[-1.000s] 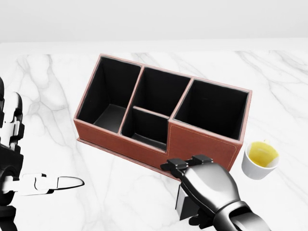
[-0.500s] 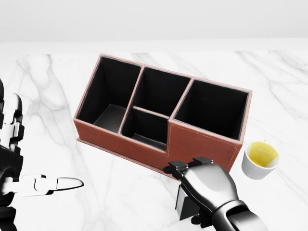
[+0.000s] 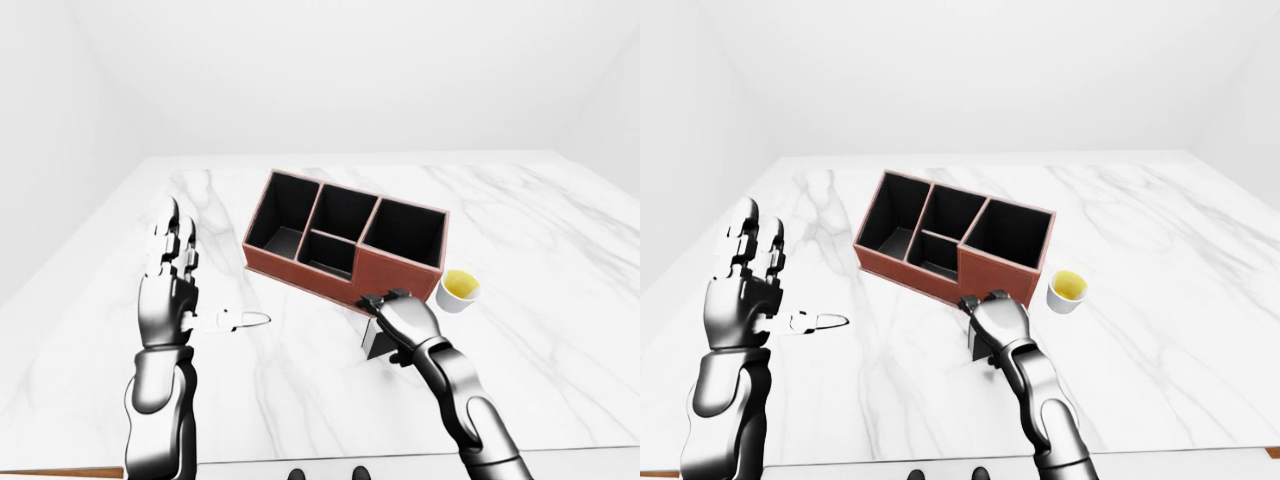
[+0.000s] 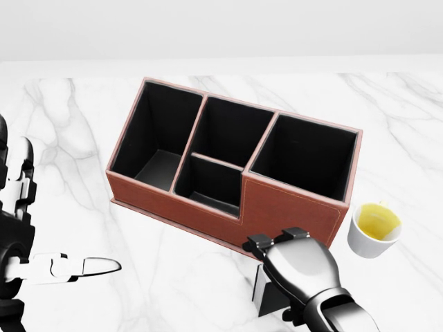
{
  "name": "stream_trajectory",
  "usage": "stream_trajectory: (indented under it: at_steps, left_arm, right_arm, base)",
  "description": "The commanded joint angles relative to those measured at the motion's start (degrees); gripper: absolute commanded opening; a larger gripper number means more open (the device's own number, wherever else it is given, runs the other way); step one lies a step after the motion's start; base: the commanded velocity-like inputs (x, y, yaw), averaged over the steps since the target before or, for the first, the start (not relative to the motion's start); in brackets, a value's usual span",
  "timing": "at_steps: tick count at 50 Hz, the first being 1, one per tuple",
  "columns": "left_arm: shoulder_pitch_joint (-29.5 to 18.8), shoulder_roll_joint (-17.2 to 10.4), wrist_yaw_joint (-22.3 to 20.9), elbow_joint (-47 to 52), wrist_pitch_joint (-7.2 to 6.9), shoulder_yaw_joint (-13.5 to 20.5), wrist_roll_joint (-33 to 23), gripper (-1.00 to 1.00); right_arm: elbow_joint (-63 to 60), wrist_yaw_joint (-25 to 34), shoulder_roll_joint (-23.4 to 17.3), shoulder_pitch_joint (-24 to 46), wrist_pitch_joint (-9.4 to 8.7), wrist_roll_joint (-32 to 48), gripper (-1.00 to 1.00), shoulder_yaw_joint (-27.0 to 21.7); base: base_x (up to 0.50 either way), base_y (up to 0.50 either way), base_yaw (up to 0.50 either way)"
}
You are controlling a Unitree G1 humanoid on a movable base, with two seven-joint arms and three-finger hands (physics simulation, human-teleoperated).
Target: Pick up the book and place it in the right compartment of the caddy.
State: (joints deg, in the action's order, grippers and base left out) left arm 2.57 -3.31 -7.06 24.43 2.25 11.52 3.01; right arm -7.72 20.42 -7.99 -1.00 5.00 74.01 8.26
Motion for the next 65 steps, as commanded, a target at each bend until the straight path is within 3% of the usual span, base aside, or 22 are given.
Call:
stream_trajectory:
  at_steps: [1,44,47,48,51,65]
  left_arm:
    - [0.6,0.1,-0.3,0.4,0.19,0.1,0.1,1.0]
    - [0.5,0.1,-0.4,-0.8,0.62,0.2,0.0,1.0]
    - [0.7,0.1,-0.4,-0.3,0.34,0.1,0.0,1.0]
    - [0.8,0.2,-0.5,-0.1,0.4,0.1,-0.1,1.0]
    - [0.9,0.2,-0.5,0.0,0.35,0.1,-0.1,1.0]
    - [1.2,0.4,-0.7,-0.1,0.74,0.2,0.1,1.0]
  right_arm:
    - [3.8,-3.4,-0.5,1.1,0.0,3.2,0.38,0.4]
    - [17.9,-12.5,-1.7,4.3,0.0,8.9,0.37,1.4]
    - [18.2,-12.1,-1.8,4.1,0.0,8.9,0.22,1.4]
    - [18.3,-12.0,-1.9,4.0,0.0,9.0,-0.02,1.4]
    - [18.3,-11.6,-2.1,3.6,0.0,9.0,-1.0,1.4]
    - [16.9,-10.7,-2.2,2.3,0.0,8.9,-1.0,1.3]
  base:
    - [0.0,0.0,0.0]
    - [0.0,0.0,0.0]
    - [0.0,0.0,0.0]
    - [0.0,0.0,0.0]
    - [0.0,0.0,0.0]
    - [0.0,0.0,0.0]
